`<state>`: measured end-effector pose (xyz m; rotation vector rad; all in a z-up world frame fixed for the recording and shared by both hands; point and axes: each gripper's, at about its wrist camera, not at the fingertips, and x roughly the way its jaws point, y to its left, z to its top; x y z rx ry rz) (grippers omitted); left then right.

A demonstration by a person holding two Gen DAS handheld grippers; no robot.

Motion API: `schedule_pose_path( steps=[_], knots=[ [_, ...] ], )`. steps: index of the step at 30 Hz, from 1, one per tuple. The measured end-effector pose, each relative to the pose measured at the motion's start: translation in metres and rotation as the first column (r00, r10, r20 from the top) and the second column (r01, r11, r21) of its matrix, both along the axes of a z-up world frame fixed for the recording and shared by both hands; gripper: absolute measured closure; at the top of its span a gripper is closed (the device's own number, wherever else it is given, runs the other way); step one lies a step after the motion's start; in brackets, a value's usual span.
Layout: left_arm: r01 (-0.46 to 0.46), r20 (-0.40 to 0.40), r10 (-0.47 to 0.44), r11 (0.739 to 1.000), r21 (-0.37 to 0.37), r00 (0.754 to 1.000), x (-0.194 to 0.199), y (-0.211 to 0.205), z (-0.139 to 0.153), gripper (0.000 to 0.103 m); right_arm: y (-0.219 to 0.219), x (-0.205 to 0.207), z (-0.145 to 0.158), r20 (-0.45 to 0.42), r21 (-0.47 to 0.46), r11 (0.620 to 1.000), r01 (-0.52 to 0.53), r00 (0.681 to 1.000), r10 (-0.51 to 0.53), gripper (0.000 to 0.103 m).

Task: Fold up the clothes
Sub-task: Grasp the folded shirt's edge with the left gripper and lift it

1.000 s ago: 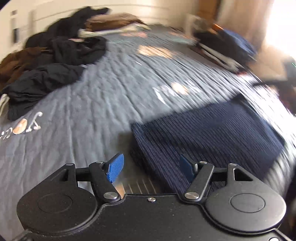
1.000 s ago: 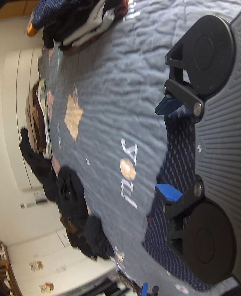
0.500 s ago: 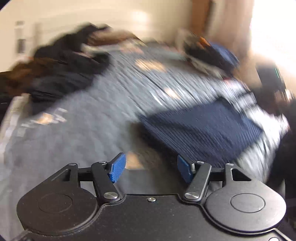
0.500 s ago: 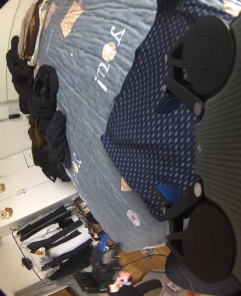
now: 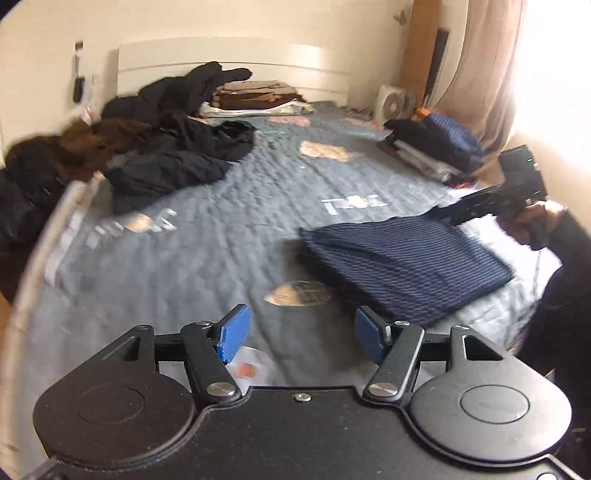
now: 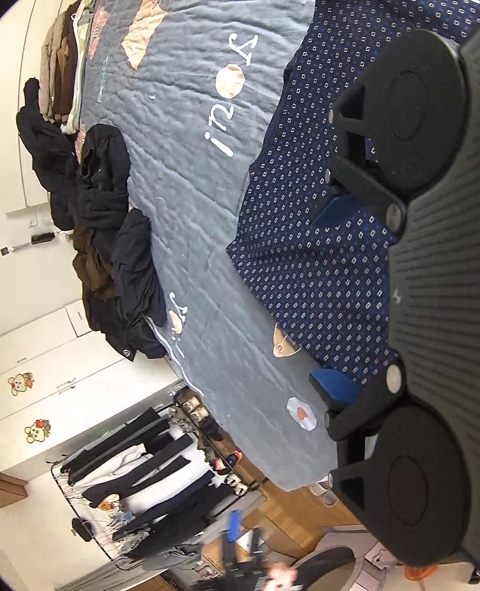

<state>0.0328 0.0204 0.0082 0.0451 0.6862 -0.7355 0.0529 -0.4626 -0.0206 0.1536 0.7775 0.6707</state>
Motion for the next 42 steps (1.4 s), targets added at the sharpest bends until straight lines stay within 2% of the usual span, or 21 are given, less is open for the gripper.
schedule_pose_path(
  steps=[3,8,12,15,21,24,26,28,32,33,35,40,42],
  knots=[
    [0.028,-0.046,-0.032,0.996,-0.083,0.998,0.007,-0.014,-0.033,0.041,0.003,-0.005,0.004,0.017,0.007,1.0,0.016,1.0,-0.016,0.02],
    [0.091,-0.115,-0.11,0.983,-0.156,0.987,0.028,-0.043,-0.08,0.043,0.007,-0.002,-0.002,0.016,0.0,0.999,0.032,0.999,-0.032,0.019],
    [0.153,-0.169,-0.186,0.969,-0.194,0.968,0.052,-0.068,-0.11,0.057,0.009,0.004,-0.013,0.004,-0.016,1.0,0.02,1.0,-0.02,0.019],
    [0.185,-0.212,-0.231,0.959,-0.215,0.95,0.068,-0.083,-0.131,0.061,0.012,0.012,-0.029,-0.012,-0.039,0.999,-0.021,1.0,0.021,0.019],
    [0.22,-0.3,-0.305,0.932,-0.288,0.904,0.081,-0.098,-0.159,0.061,0.018,0.034,-0.059,-0.064,-0.001,0.999,-0.046,0.997,0.046,0.019],
    [0.23,-0.32,-0.316,0.933,-0.279,0.893,0.084,-0.107,-0.17,0.063,0.024,0.039,-0.071,-0.075,0.008,0.998,-0.055,0.996,0.056,0.019],
    [0.23,-0.332,-0.325,0.927,-0.296,0.886,0.085,-0.11,-0.175,0.07,0.027,0.04,-0.078,-0.082,0.008,0.998,-0.063,0.995,0.064,0.019],
    [0.243,-0.323,-0.342,0.919,-0.31,0.883,0.084,-0.115,-0.175,0.07,0.028,0.04,-0.084,-0.091,0.003,0.998,-0.069,0.993,0.069,0.019],
    [0.281,-0.308,-0.371,0.912,-0.298,0.876,0.079,-0.128,-0.174,0.07,0.032,0.042,-0.095,-0.108,-0.027,0.996,-0.082,0.991,0.079,0.019],
    [0.287,-0.304,-0.372,0.913,-0.29,0.877,0.078,-0.13,-0.174,0.074,0.032,0.042,-0.098,-0.116,-0.034,0.996,-0.082,0.99,0.078,0.019],
    [0.301,-0.298,-0.373,0.917,-0.262,0.879,0.075,-0.13,-0.173,0.094,0.032,0.043,-0.103,-0.132,-0.045,0.996,-0.082,0.988,0.076,0.019],
    [0.393,-0.28,-0.423,0.906,-0.156,0.862,0.064,-0.116,-0.147,0.097,0.031,0.043,-0.109,-0.144,-0.059,0.994,-0.097,0.986,0.088,0.019],
    [0.367,-0.289,-0.385,0.923,-0.117,0.876,0.069,-0.104,-0.145,0.097,0.03,0.043,-0.11,-0.142,-0.059,0.993,-0.105,0.985,0.096,0.019]
  ],
)
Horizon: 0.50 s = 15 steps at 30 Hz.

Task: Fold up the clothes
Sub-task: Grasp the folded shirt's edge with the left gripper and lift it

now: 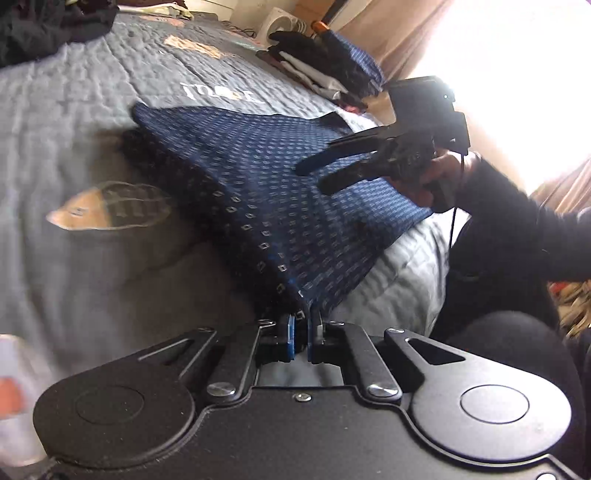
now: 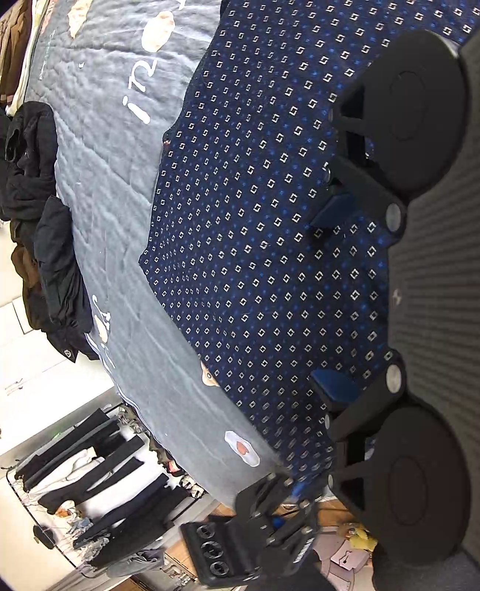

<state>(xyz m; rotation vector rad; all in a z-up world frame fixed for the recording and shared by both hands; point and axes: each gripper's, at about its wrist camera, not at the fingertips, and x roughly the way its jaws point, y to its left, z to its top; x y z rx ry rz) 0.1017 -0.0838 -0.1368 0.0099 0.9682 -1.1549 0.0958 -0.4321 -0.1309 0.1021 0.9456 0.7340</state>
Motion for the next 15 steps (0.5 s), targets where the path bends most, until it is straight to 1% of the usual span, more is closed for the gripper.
schedule_pose_path(
  steps=[1,4,5,6,8,10,11,12,13,14,15],
  knots=[
    [-0.018,0.003,0.018,1.0,0.02,1.0,0.003,0.006,0.0,0.097,0.0,0.0,0.0,0.001,0.0,1.0,-0.004,1.0,0.004,0.019],
    [-0.026,-0.06,0.029,0.998,0.056,0.998,0.006,0.002,-0.013,0.096,-0.001,0.001,-0.005,-0.002,-0.002,1.0,-0.002,1.0,0.002,0.019],
    [-0.023,-0.063,0.026,0.999,0.046,0.998,0.006,0.0,-0.012,0.096,-0.001,0.001,-0.005,-0.003,-0.003,1.0,-0.002,1.0,0.002,0.019],
    [-0.02,-0.062,0.022,0.999,0.031,0.998,0.005,-0.001,-0.011,0.095,-0.001,0.001,-0.006,-0.003,-0.003,1.0,-0.002,1.0,0.002,0.019],
    [-0.063,-0.053,0.061,0.997,-0.033,0.997,0.006,0.006,0.004,0.094,0.0,0.0,-0.005,0.001,-0.008,1.0,-0.009,1.0,0.009,0.019],
    [-0.11,-0.045,0.106,0.989,-0.102,0.993,0.008,0.015,0.019,0.093,-0.001,0.0,-0.006,-0.002,-0.001,1.0,-0.006,1.0,0.006,0.019],
    [-0.135,-0.045,0.129,0.978,-0.16,0.991,0.009,0.02,0.028,0.091,-0.002,0.001,-0.006,-0.005,0.003,1.0,-0.004,1.0,0.004,0.018],
    [-0.155,-0.047,0.148,0.966,-0.207,0.988,0.011,0.023,0.036,0.082,-0.002,0.001,-0.007,-0.007,0.008,1.0,-0.001,1.0,0.001,0.018],
    [-0.166,-0.04,0.161,0.959,-0.231,0.986,0.013,0.019,0.041,0.073,-0.002,0.002,-0.007,-0.01,0.013,1.0,0.001,1.0,-0.001,0.018],
    [-0.153,-0.024,0.152,0.96,-0.235,0.988,0.014,0.007,0.043,0.057,-0.002,0.002,-0.008,-0.012,0.018,1.0,0.004,1.0,-0.004,0.016],
    [-0.135,-0.006,0.137,0.962,-0.236,0.99,0.015,-0.005,0.045,0.05,-0.003,0.003,-0.008,-0.015,0.024,1.0,0.007,1.0,-0.006,0.016]
  ],
)
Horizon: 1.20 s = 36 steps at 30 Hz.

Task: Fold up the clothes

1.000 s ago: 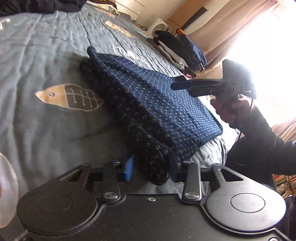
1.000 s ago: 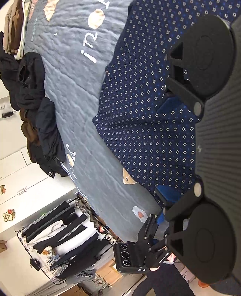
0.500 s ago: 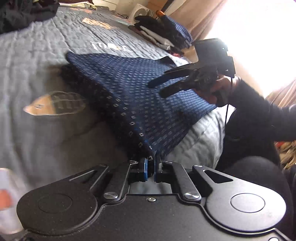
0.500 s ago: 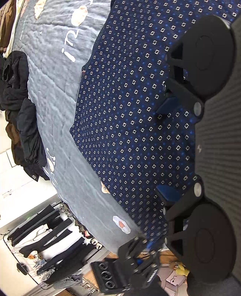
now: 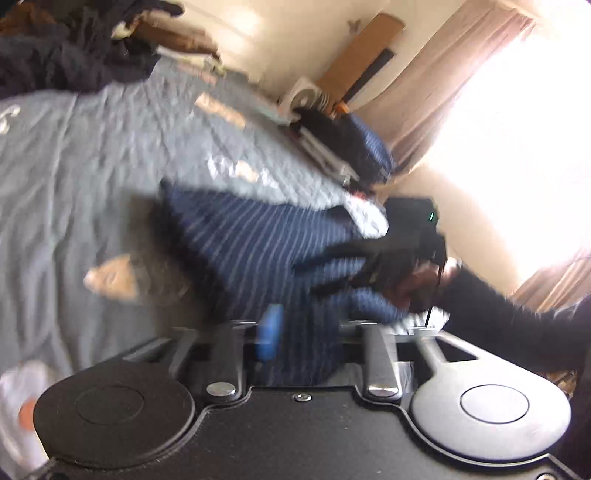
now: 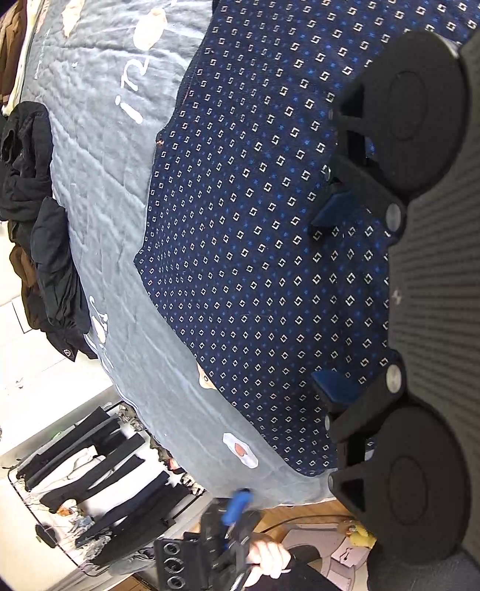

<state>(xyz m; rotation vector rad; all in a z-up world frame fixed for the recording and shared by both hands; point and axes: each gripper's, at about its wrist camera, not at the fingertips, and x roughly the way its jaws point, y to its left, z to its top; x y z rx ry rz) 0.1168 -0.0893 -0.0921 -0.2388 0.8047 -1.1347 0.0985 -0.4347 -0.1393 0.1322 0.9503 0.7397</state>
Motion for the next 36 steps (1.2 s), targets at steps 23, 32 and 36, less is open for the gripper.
schedule_pose_path(
  steps=[23,32,36],
  knots=[
    [-0.187,-0.035,0.188,0.982,0.03,0.981,0.038,-0.022,-0.025,0.054,-0.03,-0.004,0.013,-0.022,0.035,0.999,0.0,1.0,0.001,0.014],
    [-0.268,-0.054,0.276,0.955,0.124,0.96,0.085,-0.089,-0.064,0.046,-0.126,0.018,0.008,0.03,0.026,0.948,0.318,0.947,-0.319,0.014],
    [-0.306,-0.092,0.315,0.946,0.104,0.944,0.092,-0.054,-0.077,0.056,-0.189,0.029,-0.011,0.0,0.027,0.894,0.447,0.894,-0.447,0.015]
  ],
)
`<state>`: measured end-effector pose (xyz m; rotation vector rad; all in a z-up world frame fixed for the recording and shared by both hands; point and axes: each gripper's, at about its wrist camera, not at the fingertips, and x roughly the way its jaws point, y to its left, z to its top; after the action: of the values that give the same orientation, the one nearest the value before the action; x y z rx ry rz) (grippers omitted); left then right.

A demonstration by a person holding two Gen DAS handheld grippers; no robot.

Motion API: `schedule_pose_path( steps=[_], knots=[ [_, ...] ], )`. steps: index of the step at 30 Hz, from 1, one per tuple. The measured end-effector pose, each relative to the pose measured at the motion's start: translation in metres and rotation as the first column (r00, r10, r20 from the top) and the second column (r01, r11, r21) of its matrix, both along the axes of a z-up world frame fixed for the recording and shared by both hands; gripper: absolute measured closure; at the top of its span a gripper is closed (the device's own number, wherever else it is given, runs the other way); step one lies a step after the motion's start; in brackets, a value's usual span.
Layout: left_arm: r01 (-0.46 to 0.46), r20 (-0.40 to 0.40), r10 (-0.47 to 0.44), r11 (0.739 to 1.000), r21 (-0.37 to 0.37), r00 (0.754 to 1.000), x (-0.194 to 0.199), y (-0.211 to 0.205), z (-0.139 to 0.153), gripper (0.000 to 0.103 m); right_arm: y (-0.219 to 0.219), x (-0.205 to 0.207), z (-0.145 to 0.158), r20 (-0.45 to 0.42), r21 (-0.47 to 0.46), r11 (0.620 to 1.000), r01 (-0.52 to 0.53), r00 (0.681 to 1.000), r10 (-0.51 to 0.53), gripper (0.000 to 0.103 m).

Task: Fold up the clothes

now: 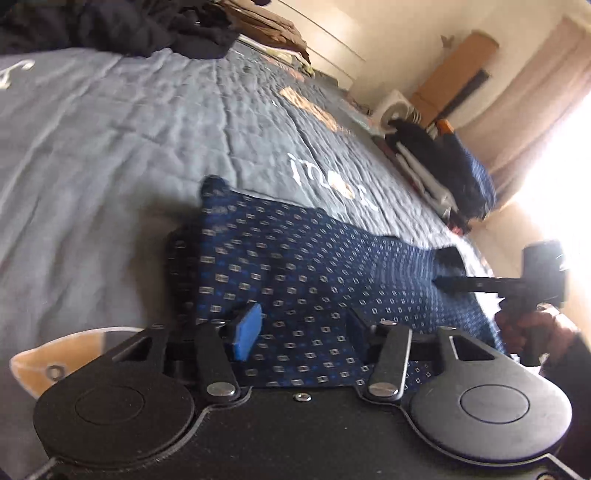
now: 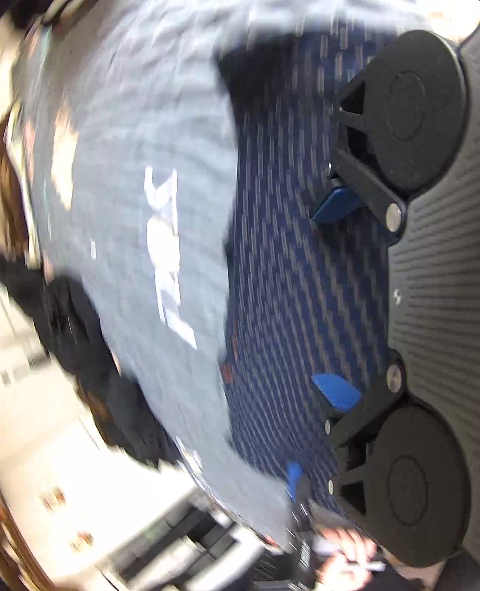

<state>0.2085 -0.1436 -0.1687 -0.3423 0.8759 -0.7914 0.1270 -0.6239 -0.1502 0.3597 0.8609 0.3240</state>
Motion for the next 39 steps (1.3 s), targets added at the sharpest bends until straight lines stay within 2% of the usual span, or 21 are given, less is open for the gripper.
schedule_pose_path(
  steps=[5,7,10,12,16,18,20,24,27,30,33,36,39],
  knots=[
    [-0.113,0.011,0.112,0.993,0.046,0.994,0.004,0.023,0.014,0.056,-0.052,-0.005,-0.007,0.02,0.036,0.995,0.092,0.996,-0.092,0.015],
    [-0.132,0.048,0.131,0.991,0.014,0.99,0.001,0.023,0.028,0.056,-0.057,-0.004,-0.004,0.028,0.027,0.993,0.111,0.993,-0.112,0.015],
    [-0.083,0.096,0.083,0.997,-0.01,0.992,0.001,-0.004,0.043,0.052,-0.045,-0.007,0.012,0.07,0.029,0.996,0.089,0.993,-0.091,0.015],
    [-0.047,0.125,0.047,0.999,0.002,0.991,0.002,-0.025,0.049,0.047,-0.027,-0.009,0.021,0.09,-0.003,1.0,0.009,0.996,-0.008,0.015],
    [-0.06,0.093,0.049,0.991,0.116,0.994,0.015,-0.052,0.023,0.046,0.003,-0.01,0.015,0.082,-0.107,0.987,-0.117,0.989,0.126,0.014],
    [-0.081,0.074,0.071,0.986,0.146,0.995,0.02,-0.048,0.007,0.049,-0.002,-0.006,-0.002,0.021,-0.183,0.98,-0.084,0.996,0.089,0.015],
    [-0.096,0.062,0.09,0.989,0.11,0.994,0.017,-0.034,0.005,0.05,-0.017,-0.009,-0.009,0.014,-0.188,0.981,-0.057,0.998,0.061,0.016],
    [-0.136,0.067,0.129,0.984,0.118,0.989,0.005,-0.016,0.022,0.049,-0.038,-0.017,0.004,0.024,-0.137,0.991,-0.014,1.0,0.018,0.016],
    [-0.127,0.099,0.117,0.987,0.1,0.988,-0.015,-0.014,0.044,0.047,-0.039,-0.027,0.018,-0.002,-0.088,0.996,-0.002,1.0,0.001,0.016],
    [-0.075,0.132,0.063,0.993,0.092,0.989,-0.04,-0.022,0.065,0.042,-0.022,-0.046,0.026,-0.001,-0.041,0.996,-0.074,0.997,0.074,0.015],
    [-0.062,0.15,0.04,0.987,0.146,0.988,-0.064,-0.039,0.081,0.04,0.003,-0.062,0.023,-0.04,-0.083,0.989,-0.125,0.992,0.122,0.015],
    [-0.119,0.178,0.086,0.977,0.179,0.98,-0.085,-0.052,0.104,0.033,0.01,-0.079,0.02,-0.06,-0.122,0.991,-0.057,0.997,0.05,0.015],
    [-0.183,0.231,0.138,0.966,0.184,0.963,-0.101,-0.064,0.132,0.022,0.008,-0.101,0.03,-0.037,-0.089,0.995,0.04,0.998,-0.044,0.015]
  ],
)
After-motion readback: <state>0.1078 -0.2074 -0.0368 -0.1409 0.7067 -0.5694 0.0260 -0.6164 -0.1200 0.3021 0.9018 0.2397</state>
